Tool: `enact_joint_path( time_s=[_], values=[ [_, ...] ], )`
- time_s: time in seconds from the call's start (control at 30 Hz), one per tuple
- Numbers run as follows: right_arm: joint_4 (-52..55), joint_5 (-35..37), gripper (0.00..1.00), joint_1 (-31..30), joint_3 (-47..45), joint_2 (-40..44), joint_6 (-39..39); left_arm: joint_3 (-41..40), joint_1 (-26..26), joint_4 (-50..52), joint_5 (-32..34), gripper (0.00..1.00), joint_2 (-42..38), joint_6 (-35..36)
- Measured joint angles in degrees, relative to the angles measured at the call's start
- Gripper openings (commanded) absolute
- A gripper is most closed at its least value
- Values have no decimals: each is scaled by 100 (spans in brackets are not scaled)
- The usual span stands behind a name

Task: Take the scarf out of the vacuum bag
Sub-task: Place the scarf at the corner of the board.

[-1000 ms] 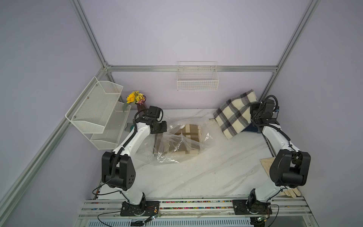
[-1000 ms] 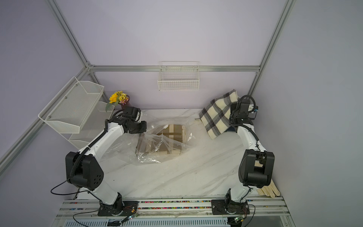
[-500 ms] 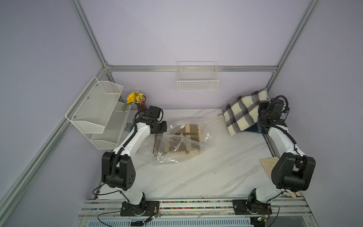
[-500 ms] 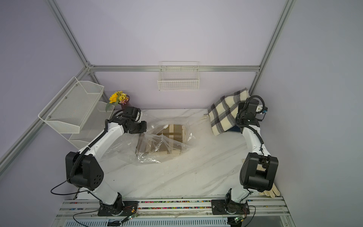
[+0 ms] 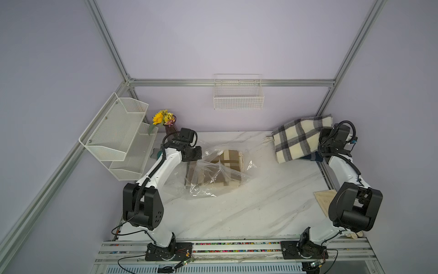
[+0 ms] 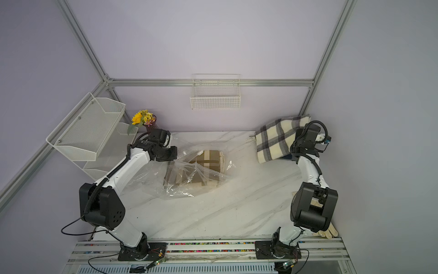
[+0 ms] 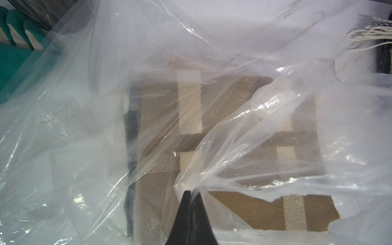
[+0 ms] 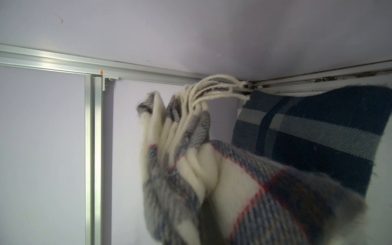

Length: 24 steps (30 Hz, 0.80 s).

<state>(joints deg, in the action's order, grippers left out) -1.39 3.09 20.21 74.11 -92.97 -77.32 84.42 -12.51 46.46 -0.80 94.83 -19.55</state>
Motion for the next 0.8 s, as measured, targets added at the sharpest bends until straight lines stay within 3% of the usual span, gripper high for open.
enact_joint_path(
  time_s=[0.07, 0.13, 0.37, 0.67, 0.8],
  values=[
    [-61, -20, 20, 59, -20, -114, 17, 0, -2, 0, 4, 0, 0, 0],
    [-101, -72, 44, 114, -33, -249, 44, 0, -7, 0, 11, 0, 9, 0],
    [-201, -160, 97, 199, -66, -503, 151, 0, -44, 4, 50, 0, 22, 0],
    [-125, -424, 97, 197, -57, -529, 422, 70, -81, 52, 42, 0, 26, 4],
    [472, -448, 97, 199, 264, -680, 697, 70, -133, 26, -22, 0, 20, 24]
  ],
)
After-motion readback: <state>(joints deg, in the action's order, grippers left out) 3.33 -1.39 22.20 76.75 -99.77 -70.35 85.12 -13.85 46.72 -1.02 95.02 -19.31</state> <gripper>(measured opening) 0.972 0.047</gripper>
